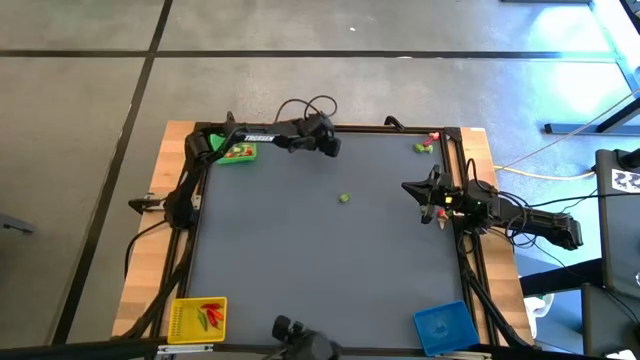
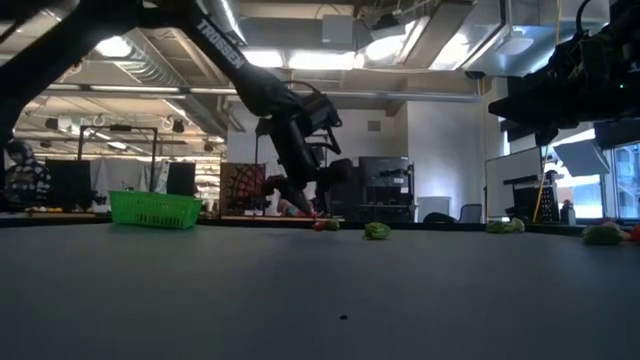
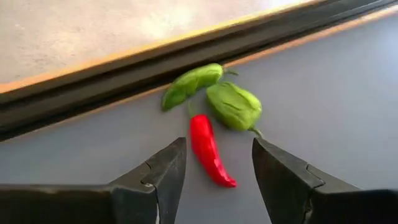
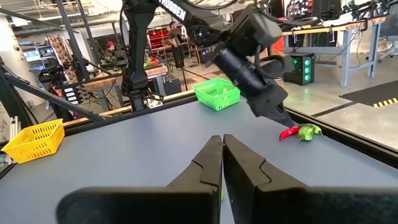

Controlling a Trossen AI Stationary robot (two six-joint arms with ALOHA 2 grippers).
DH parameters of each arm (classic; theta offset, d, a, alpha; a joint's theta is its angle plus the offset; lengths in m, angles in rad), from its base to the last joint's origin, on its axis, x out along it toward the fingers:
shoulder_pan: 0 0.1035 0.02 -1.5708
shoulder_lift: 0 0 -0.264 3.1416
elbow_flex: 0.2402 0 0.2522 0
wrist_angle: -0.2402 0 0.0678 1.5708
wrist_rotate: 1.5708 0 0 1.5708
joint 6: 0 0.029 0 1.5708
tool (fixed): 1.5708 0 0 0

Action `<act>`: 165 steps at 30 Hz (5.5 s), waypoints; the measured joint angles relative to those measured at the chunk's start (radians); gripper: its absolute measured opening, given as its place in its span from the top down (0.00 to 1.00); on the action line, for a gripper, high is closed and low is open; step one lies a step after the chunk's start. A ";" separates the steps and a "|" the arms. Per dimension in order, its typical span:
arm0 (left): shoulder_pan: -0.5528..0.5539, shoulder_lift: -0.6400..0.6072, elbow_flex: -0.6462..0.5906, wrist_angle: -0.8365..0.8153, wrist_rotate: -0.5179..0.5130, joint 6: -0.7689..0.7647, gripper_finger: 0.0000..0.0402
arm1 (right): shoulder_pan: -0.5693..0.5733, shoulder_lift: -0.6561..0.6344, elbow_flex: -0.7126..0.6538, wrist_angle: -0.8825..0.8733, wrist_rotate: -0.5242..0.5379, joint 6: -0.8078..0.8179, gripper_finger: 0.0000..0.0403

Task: Sort produce into baskets
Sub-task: Put the red chili pepper into the yellow bin

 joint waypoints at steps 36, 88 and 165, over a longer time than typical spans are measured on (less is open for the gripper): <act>0.152 0.063 0.022 0.035 0.518 -0.032 0.90 | 0.000 0.033 0.000 0.003 0.008 -0.005 0.96; 0.081 0.046 0.022 -0.027 0.371 0.404 0.55 | 0.000 0.033 -0.001 0.000 0.008 -0.050 0.96; -0.041 -0.186 0.022 -0.245 0.367 0.561 0.99 | 0.000 0.046 -0.002 0.025 0.016 -0.041 0.96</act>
